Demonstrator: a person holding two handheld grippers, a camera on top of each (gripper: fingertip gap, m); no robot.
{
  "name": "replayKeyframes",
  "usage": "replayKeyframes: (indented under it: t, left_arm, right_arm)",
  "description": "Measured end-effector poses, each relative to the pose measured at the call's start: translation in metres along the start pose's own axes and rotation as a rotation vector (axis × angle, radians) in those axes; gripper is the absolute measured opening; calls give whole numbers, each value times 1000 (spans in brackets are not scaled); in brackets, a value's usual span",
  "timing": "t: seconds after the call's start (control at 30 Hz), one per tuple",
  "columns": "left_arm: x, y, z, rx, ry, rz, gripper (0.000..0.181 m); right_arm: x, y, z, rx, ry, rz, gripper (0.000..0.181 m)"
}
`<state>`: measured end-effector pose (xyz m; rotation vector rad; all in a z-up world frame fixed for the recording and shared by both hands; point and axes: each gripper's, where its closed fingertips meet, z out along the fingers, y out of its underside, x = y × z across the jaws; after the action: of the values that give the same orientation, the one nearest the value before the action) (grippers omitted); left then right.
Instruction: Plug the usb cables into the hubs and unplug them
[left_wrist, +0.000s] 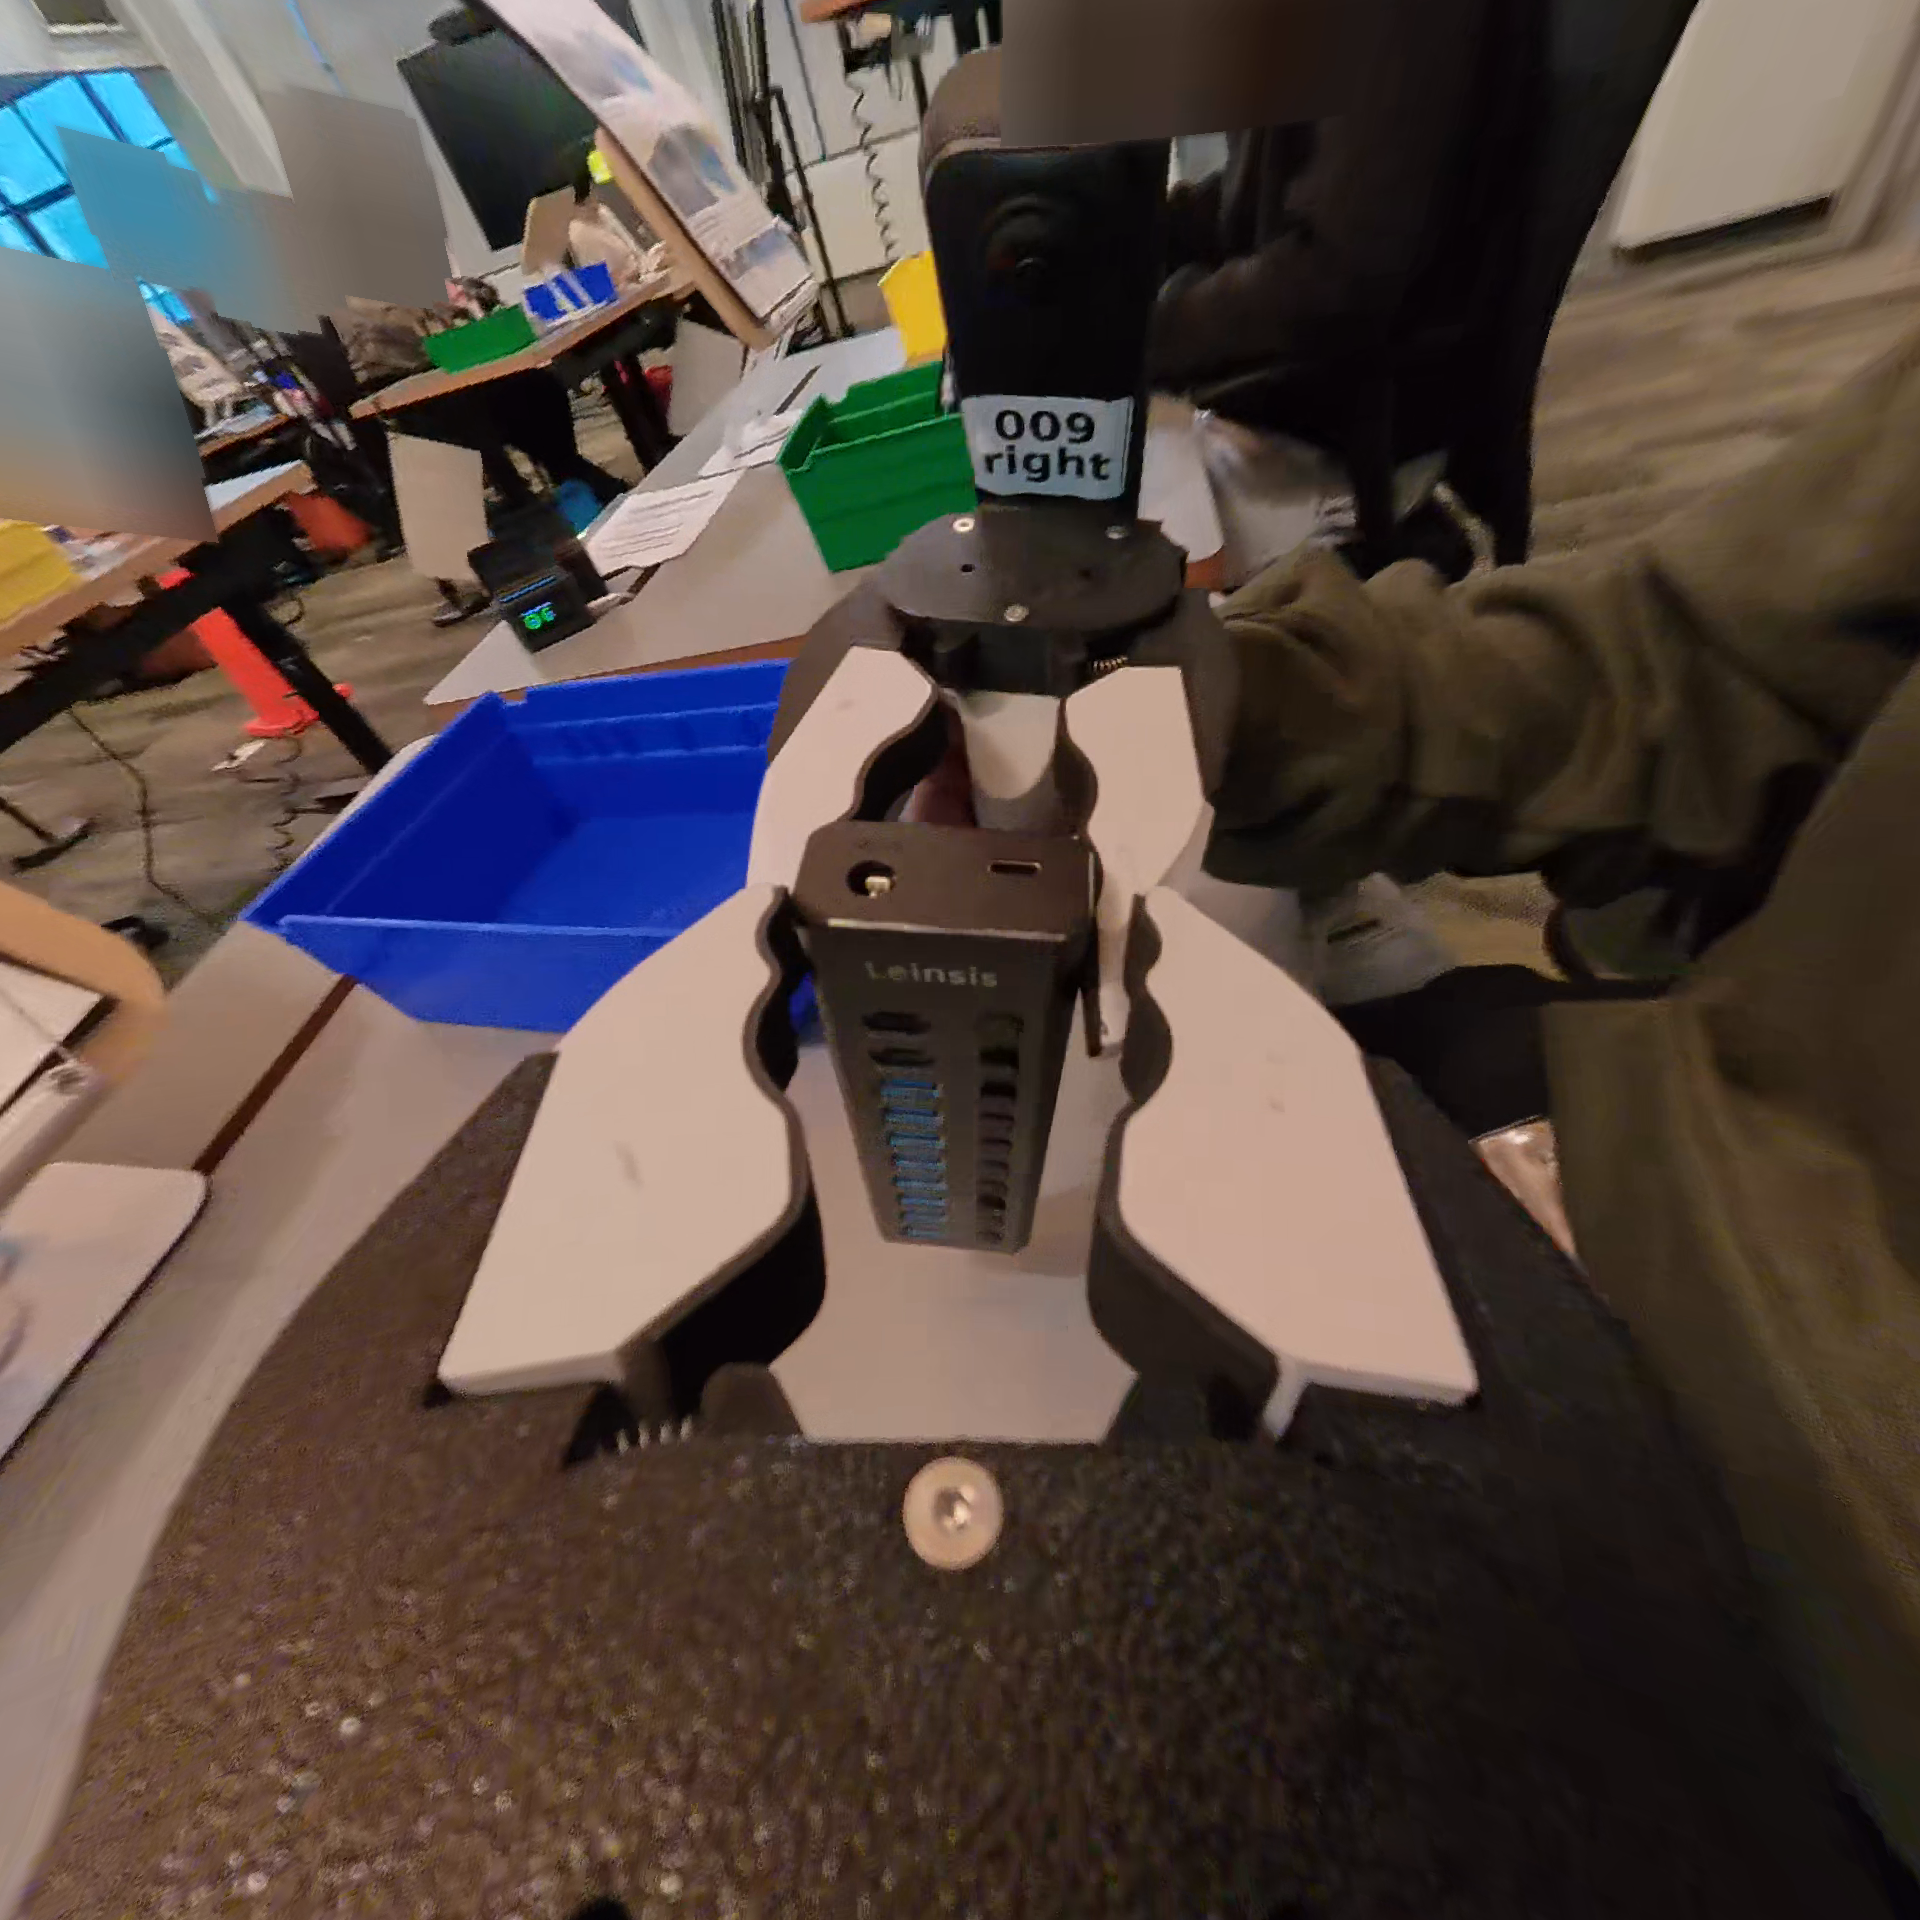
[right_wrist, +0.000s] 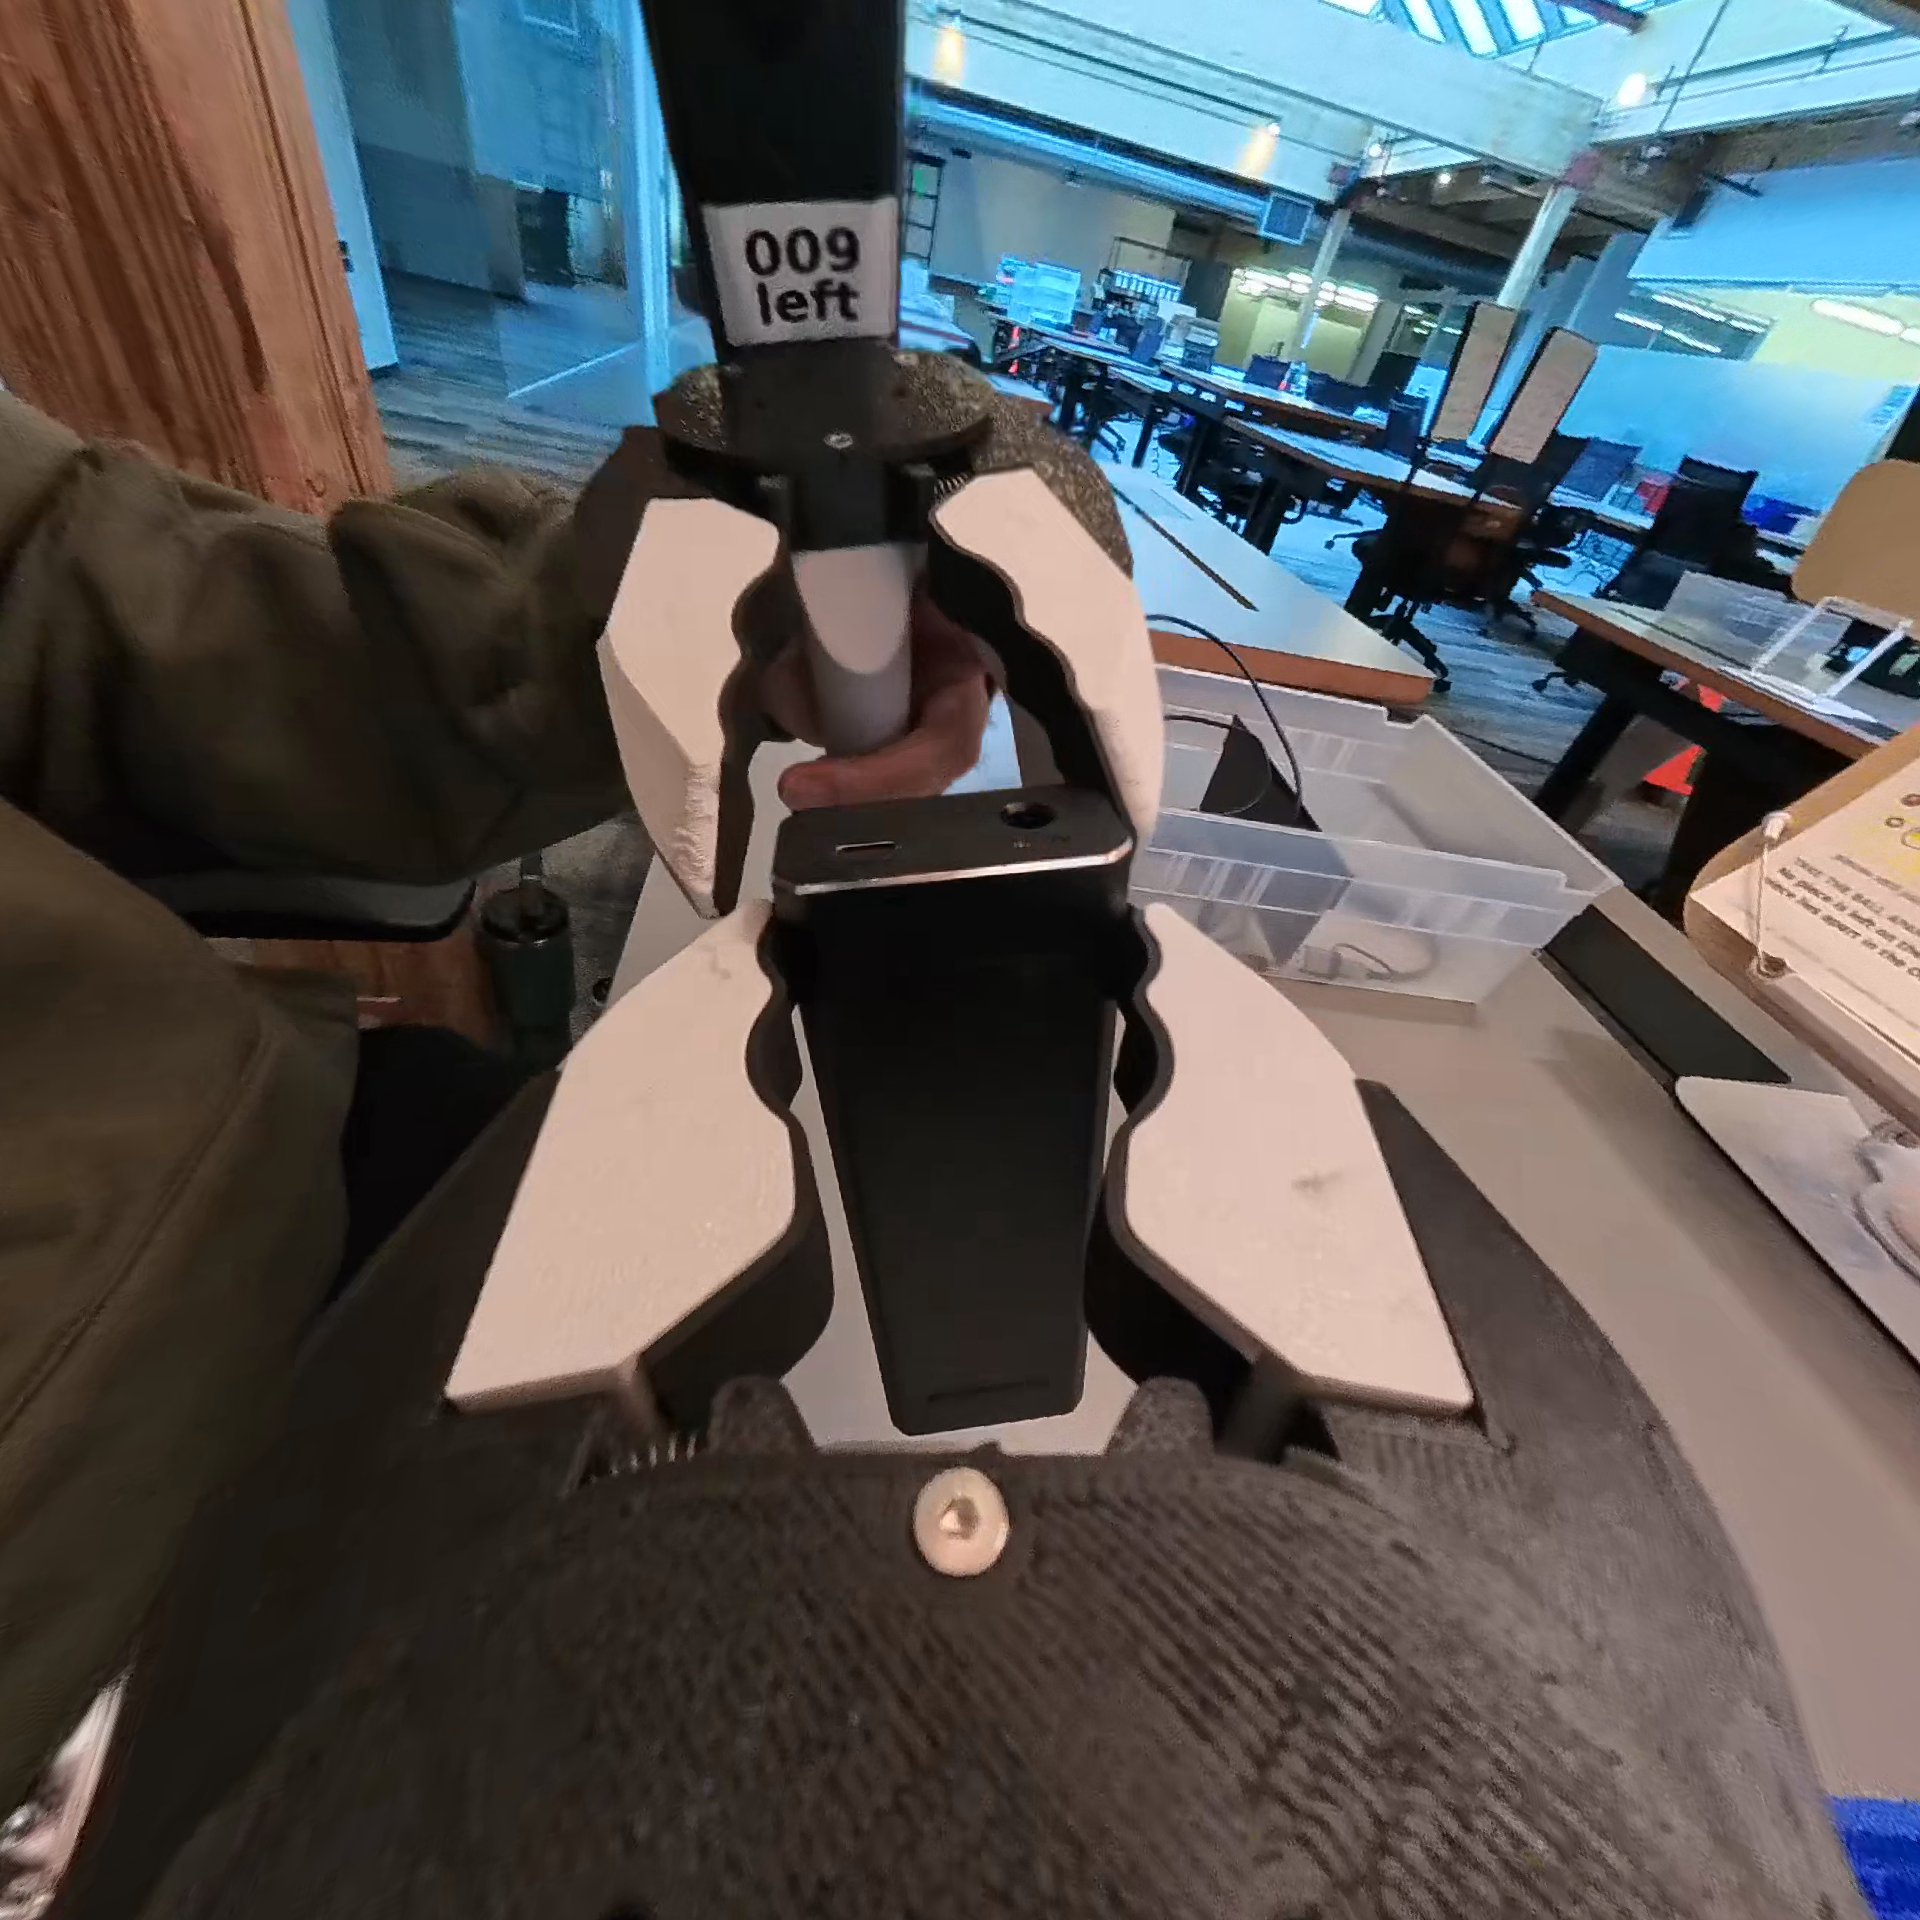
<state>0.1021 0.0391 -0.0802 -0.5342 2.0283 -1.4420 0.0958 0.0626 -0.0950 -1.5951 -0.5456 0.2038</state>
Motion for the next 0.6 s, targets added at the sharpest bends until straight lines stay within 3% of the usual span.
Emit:
replayKeyframes:
  t: [0.4, 0.47, 0.5, 0.53, 0.6]
  left_arm:
    - [0, -4, -1, 81, -23, 6, 52]
    - [-3, -10, -6, 183, -50, -106, 53]
    - [-6, -8, -10, 238, -45, -208, 62]
    - [-7, -1, -13, 290, -26, -327, 77]
    - [-11, 30, -11, 309, -33, -518, 87]
  right_arm:
    - [-2, -3, -1, -8, -5, -31, 60]
    - [2, -11, -7, 28, 14, -22, 60]
    - [3, -14, -12, 45, 17, -21, 60]
    - [5, -18, -16, 72, 22, -4, 60]
    - [9, -28, -25, 137, 25, 45, 60]
